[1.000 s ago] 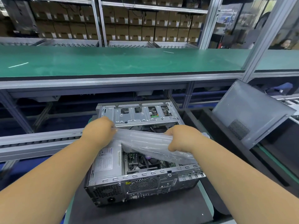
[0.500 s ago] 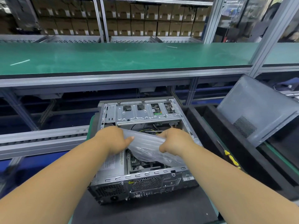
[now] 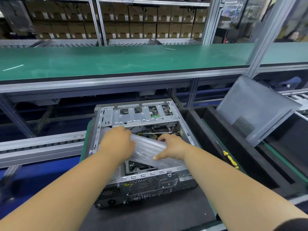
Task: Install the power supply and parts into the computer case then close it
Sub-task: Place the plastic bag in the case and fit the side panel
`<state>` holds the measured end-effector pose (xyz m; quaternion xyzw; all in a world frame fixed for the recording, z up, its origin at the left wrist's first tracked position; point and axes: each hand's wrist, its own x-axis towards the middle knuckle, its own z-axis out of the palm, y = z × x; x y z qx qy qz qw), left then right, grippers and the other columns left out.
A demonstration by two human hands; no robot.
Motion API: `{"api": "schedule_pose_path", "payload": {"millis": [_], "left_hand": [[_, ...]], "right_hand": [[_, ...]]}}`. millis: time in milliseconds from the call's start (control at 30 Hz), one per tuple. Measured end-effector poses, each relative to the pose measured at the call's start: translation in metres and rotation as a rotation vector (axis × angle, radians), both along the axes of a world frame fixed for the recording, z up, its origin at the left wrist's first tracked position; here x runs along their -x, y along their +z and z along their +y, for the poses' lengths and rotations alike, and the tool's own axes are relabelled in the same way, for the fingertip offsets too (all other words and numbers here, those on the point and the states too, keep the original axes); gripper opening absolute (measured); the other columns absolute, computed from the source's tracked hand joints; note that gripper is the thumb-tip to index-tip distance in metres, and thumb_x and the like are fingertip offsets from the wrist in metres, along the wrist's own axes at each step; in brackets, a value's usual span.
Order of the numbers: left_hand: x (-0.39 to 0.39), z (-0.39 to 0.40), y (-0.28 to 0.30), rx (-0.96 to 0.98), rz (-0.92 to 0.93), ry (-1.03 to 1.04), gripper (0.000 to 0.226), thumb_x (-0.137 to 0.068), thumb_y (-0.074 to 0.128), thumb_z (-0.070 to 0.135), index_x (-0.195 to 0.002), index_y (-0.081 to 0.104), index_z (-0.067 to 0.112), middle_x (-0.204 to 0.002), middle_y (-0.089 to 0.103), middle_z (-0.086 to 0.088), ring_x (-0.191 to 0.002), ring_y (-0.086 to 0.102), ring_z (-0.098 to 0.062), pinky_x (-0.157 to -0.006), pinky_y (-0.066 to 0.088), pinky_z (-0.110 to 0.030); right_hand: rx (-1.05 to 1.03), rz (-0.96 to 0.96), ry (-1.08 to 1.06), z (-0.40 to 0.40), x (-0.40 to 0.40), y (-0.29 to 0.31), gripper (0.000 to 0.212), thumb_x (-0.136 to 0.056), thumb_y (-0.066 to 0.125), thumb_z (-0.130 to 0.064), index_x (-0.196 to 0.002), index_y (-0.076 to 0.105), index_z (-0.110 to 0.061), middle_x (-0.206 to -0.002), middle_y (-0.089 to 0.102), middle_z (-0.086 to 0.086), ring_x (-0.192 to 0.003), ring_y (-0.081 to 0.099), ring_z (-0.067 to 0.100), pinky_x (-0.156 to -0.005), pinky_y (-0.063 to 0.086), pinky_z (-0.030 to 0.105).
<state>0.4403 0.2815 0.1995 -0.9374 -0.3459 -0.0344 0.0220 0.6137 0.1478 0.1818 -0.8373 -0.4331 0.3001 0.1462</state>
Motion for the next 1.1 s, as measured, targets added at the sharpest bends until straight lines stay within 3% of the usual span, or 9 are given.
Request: {"api": "schedule_pose_path", "payload": {"millis": [67,133,267,500,633,733,900,1000,1100], "left_hand": [[-0.005,-0.011,-0.003,0.147,-0.081,-0.125,0.046,-0.095,0.047,0.045,-0.138,0.051,0.028,-0.141,0.045,0.003,-0.127,0.046,-0.02,-0.101,0.041,-0.034],[-0.01,-0.016,-0.005,0.225,-0.081,-0.157,0.047,-0.095,0.048,0.046,-0.139,0.05,0.03,-0.147,0.042,0.005,-0.131,0.043,-0.017,-0.105,0.04,-0.033],[-0.014,-0.007,-0.005,0.219,-0.156,-0.127,0.039,-0.093,0.051,0.052,-0.124,0.065,0.033,-0.13,0.056,0.007,-0.12,0.051,-0.016,-0.095,0.046,-0.033],[-0.015,0.001,-0.022,0.299,-0.15,-0.163,0.048,-0.089,0.058,0.051,-0.135,0.054,0.037,-0.131,0.046,0.014,-0.126,0.039,-0.012,-0.101,0.042,-0.033],[-0.023,0.001,-0.029,0.283,-0.085,-0.192,0.055,-0.093,0.051,0.049,-0.146,0.038,0.037,-0.144,0.036,0.008,-0.134,0.027,-0.017,-0.107,0.037,-0.038],[-0.028,-0.001,-0.03,0.286,-0.049,-0.188,0.059,-0.093,0.05,0.051,-0.148,0.033,0.038,-0.144,0.034,0.009,-0.134,0.025,-0.017,-0.107,0.038,-0.04],[-0.022,0.001,-0.015,0.26,-0.039,-0.187,0.051,-0.082,0.062,0.058,-0.13,0.055,0.045,-0.12,0.049,0.017,-0.121,0.041,-0.011,-0.092,0.045,-0.032],[-0.011,0.002,-0.013,0.279,-0.063,-0.167,0.039,-0.081,0.06,0.061,-0.118,0.065,0.047,-0.115,0.054,0.021,-0.115,0.048,-0.007,-0.085,0.046,-0.029],[-0.009,-0.003,-0.012,0.298,-0.097,-0.157,0.034,-0.085,0.058,0.057,-0.116,0.066,0.046,-0.115,0.055,0.02,-0.114,0.049,-0.007,-0.085,0.046,-0.028]], "right_hand": [[-0.034,-0.019,-0.035,0.001,0.002,0.002,0.085,-0.069,0.07,-0.071,-0.138,0.046,-0.026,-0.139,0.043,0.004,-0.131,0.038,0.025,-0.108,0.039,0.044],[-0.083,-0.029,-0.048,0.0,0.002,0.005,0.067,-0.082,0.058,-0.069,-0.133,0.05,-0.024,-0.136,0.045,0.004,-0.13,0.038,0.024,-0.106,0.039,0.044],[-0.162,-0.267,0.047,-0.01,0.006,0.011,0.029,-0.093,0.055,-0.053,-0.114,0.062,-0.034,-0.124,0.045,-0.001,-0.124,0.032,0.023,-0.104,0.032,0.038],[0.004,-0.508,0.177,-0.016,0.017,0.036,0.047,-0.094,0.062,-0.04,-0.139,0.05,-0.039,-0.132,0.049,-0.001,-0.116,0.054,0.026,-0.087,0.047,0.034],[0.146,-0.376,0.013,0.0,0.014,0.035,0.042,-0.102,0.049,-0.038,-0.138,0.052,-0.018,-0.128,0.061,0.008,-0.112,0.06,0.029,-0.076,0.043,0.031],[0.098,-0.3,-0.017,0.0,0.006,0.036,0.036,-0.1,0.053,-0.03,-0.136,0.058,-0.027,-0.13,0.063,0.004,-0.115,0.061,0.025,-0.085,0.046,0.03],[0.07,-0.097,0.037,-0.006,-0.008,0.035,0.046,-0.076,0.085,-0.025,-0.117,0.071,-0.039,-0.11,0.07,-0.012,-0.097,0.065,0.01,-0.083,0.048,0.025],[0.083,0.024,0.033,-0.006,-0.003,0.025,0.046,-0.066,0.091,-0.026,-0.108,0.075,-0.039,-0.1,0.07,-0.013,-0.094,0.066,0.009,-0.089,0.051,0.028],[0.075,0.017,0.032,-0.006,-0.001,0.024,0.048,-0.066,0.091,-0.027,-0.109,0.074,-0.038,-0.092,0.065,-0.016,-0.09,0.064,0.009,-0.083,0.05,0.026]]}}
